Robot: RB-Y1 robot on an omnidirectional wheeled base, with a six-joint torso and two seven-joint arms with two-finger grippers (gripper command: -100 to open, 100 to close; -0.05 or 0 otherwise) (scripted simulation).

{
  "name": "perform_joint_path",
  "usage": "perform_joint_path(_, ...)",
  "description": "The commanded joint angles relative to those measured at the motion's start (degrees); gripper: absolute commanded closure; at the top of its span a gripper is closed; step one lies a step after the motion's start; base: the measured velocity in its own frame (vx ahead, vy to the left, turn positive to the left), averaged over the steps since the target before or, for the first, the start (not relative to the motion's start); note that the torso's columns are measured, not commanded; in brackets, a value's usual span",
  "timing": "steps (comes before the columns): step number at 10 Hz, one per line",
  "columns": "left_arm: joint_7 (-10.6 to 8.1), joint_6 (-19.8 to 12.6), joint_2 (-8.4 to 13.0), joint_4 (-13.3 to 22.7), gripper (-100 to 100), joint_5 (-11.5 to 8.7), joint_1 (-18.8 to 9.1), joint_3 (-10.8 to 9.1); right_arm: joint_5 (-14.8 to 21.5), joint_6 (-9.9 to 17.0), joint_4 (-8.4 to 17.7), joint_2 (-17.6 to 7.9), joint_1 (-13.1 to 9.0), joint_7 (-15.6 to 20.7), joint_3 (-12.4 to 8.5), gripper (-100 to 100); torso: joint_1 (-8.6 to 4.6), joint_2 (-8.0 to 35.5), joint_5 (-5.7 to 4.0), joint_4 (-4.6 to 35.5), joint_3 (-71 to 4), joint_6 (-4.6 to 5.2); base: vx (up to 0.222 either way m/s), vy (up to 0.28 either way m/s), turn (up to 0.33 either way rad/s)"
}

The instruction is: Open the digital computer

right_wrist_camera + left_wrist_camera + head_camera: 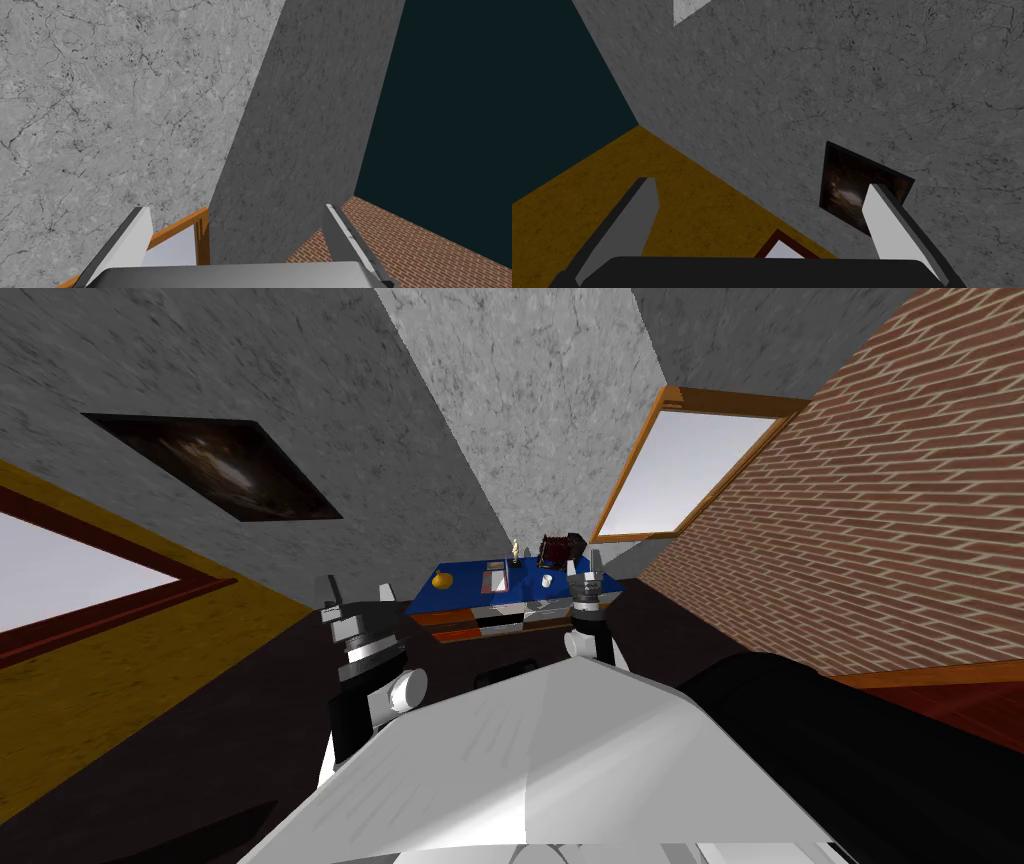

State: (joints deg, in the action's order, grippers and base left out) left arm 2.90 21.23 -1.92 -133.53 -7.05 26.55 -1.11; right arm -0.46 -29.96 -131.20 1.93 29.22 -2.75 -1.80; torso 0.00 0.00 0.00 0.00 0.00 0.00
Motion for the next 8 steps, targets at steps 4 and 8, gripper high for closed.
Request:
perform_joint_path(4, 0.0, 0.0, 0.0, -0.01, 0, 0.0, 0.0, 0.0, 0.0, 0.0, -0.01, 0.0, 0.0, 0.0, 0.0, 0, 0.0, 14.22, 0.0, 14.24, -28.5, 0.0, 0.0, 0.0, 0.0)
perform_joint_path(8, 0.0, 0.01, 0.0, -0.02, 0, 0.0, 0.0, 0.0, 0.0, -0.01, -0.02, 0.0, 0.0, 0.0, 0.0, 0, 0.0, 31.16, 0.0, 31.14, -62.27, 0.0, 0.0, 0.0, 0.0)
